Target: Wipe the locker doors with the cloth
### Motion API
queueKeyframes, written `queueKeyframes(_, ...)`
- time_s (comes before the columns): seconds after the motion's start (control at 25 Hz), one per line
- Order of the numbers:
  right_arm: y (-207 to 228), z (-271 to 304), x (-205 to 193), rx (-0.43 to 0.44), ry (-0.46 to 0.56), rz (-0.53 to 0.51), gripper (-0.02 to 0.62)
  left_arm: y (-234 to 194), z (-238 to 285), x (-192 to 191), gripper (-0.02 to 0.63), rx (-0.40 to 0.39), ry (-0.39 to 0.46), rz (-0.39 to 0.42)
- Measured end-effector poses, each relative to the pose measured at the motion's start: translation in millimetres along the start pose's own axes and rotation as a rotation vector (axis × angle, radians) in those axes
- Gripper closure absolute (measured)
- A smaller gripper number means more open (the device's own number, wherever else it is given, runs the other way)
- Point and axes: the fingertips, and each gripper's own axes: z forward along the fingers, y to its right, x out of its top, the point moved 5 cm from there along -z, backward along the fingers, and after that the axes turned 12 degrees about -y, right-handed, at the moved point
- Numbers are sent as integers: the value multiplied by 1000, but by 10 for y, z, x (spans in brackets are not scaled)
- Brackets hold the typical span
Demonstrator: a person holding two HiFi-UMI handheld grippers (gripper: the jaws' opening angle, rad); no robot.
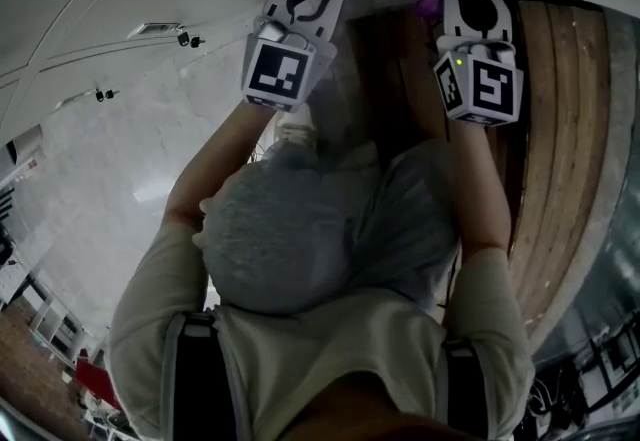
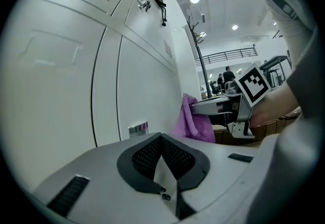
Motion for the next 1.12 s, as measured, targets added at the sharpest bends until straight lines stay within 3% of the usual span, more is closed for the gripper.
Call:
queueKeyframes(0.56, -218, -1263, 1069, 40, 220, 36, 541, 42, -955, 1105, 603, 60, 116, 44)
queueKeyframes(1.12, -556, -2296, 1394, 88, 321, 40, 541, 359, -1844, 1367, 603, 117, 155, 29)
